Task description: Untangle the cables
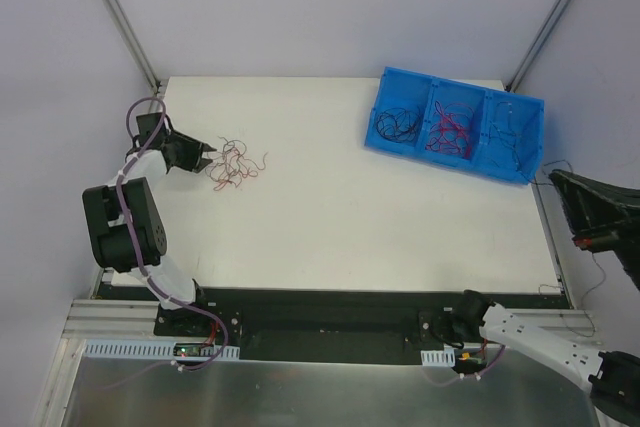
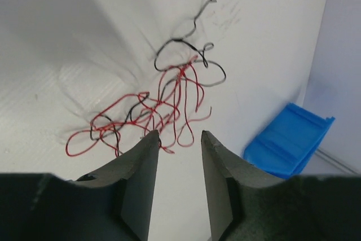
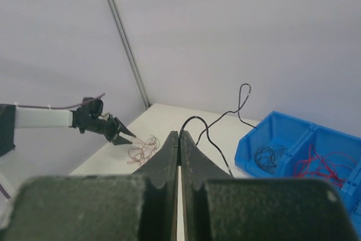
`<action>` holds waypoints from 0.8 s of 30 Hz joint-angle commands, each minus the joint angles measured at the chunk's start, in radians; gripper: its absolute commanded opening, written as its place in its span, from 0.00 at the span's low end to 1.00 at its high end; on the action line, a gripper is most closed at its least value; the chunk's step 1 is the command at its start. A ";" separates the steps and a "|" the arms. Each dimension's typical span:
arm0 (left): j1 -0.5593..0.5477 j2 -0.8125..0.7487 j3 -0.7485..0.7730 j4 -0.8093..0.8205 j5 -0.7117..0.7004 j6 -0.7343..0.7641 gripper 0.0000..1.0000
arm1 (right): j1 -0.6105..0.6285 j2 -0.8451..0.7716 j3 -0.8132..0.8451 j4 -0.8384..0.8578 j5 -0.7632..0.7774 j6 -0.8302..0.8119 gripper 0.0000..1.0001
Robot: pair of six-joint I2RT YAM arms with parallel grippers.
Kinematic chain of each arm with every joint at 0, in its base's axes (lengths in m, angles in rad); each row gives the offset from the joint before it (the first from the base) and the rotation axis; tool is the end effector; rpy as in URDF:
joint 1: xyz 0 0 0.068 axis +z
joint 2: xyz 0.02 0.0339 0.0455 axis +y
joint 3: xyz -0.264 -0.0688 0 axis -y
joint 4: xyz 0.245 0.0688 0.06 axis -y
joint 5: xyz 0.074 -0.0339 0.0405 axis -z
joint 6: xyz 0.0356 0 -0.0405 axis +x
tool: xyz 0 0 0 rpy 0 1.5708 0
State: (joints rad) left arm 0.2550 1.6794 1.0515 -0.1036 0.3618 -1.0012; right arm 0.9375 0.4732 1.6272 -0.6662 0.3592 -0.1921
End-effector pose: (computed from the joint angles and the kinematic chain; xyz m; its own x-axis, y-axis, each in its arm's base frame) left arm 0.3535 0.0791 0.2089 -0.3646 -0.9090 -0.2022 -0.5341 0.3820 -0.7542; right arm -0.0348 -0.0686 0.5324 0.3813 0.2173 -0.8986 -0.5074 0.8617 -0.0069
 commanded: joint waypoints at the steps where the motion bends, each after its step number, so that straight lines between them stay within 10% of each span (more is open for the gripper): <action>1: -0.010 -0.124 -0.030 0.001 0.115 0.032 0.39 | 0.001 0.100 -0.076 0.054 0.015 0.011 0.00; 11: -0.137 -0.221 0.129 0.015 0.528 0.139 0.80 | 0.001 0.301 0.000 0.068 0.077 -0.056 0.01; 24: -0.252 -0.251 0.193 0.002 0.635 0.315 0.95 | 0.001 0.412 -0.009 -0.028 0.104 0.005 0.00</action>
State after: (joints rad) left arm -0.0036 1.4723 1.2888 -0.0929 0.9466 -0.7815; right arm 0.9375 0.9001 1.6600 -0.6456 0.4187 -0.2253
